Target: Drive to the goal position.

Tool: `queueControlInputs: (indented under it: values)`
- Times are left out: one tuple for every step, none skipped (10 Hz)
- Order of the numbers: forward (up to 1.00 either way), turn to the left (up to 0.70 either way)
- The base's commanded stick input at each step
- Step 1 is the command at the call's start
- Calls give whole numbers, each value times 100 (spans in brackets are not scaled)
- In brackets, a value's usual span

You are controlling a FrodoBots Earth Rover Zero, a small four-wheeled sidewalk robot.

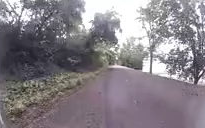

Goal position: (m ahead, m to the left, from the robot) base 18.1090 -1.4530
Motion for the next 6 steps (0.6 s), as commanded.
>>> queueControlInputs:
  values:
    - [70, -25]
    - [70, -35]
    - [70, -22]
    - [70, -1]
    - [70, 0]
    - [70, 0]
